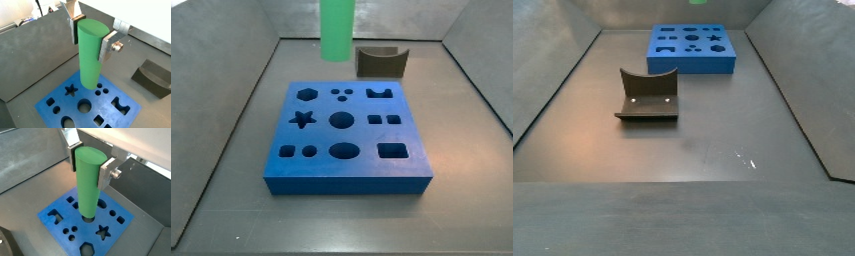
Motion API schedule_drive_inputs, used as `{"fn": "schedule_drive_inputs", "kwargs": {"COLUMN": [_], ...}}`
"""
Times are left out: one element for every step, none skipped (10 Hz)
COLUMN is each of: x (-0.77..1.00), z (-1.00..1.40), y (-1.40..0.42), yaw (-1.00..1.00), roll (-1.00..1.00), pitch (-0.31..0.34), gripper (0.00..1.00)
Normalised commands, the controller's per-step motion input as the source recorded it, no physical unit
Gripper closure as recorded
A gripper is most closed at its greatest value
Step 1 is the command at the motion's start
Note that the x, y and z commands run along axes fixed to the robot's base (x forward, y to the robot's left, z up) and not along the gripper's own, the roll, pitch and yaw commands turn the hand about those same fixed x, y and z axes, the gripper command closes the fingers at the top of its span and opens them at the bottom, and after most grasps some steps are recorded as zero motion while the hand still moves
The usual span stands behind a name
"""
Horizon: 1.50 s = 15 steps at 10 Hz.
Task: Insert the oval object.
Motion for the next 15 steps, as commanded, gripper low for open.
{"fn": "schedule_drive_inputs", "kwargs": {"x": [0.31, 0.0, 0.0, 0.0, 0.0, 0.0, 0.0, 0.1, 0.09, 0.02, 0.01, 0.0, 0.15, 0.39, 0.46], "z": [-0.08, -0.55, -0.92, -1.0, -1.0, -0.97, -0.95, -0.9, -0.55, -0.2, -0.1, -0.13, -0.22, -0.37, -0.37], "y": [-0.34, -0.81, -0.83, -0.84, -0.86, -0.9, -0.9, -0.59, -0.23, -0.05, 0.0, 0.0, 0.0, 0.0, -0.03], "yaw": [-0.12, -0.5, -0.48, -0.42, -0.39, -0.29, -0.23, 0.0, 0.07, 0.05, 0.05, 0.03, 0.11, 0.22, 0.2], "roll": [0.0, 0.08, 0.16, 0.18, 0.17, 0.18, 0.19, 0.21, 0.0, 0.05, 0.06, 0.06, 0.11, 0.1, 0.11], "pitch": [0.034, -0.071, -0.171, -0.101, -0.044, 0.0, 0.0, 0.01, 0.0, 0.019, 0.007, 0.0, 0.0, 0.003, 0.017], "gripper": [1.0, 1.0, 1.0, 1.0, 1.0, 1.0, 1.0, 1.0, 1.0, 1.0, 1.0, 1.0, 1.0, 1.0, 1.0]}}
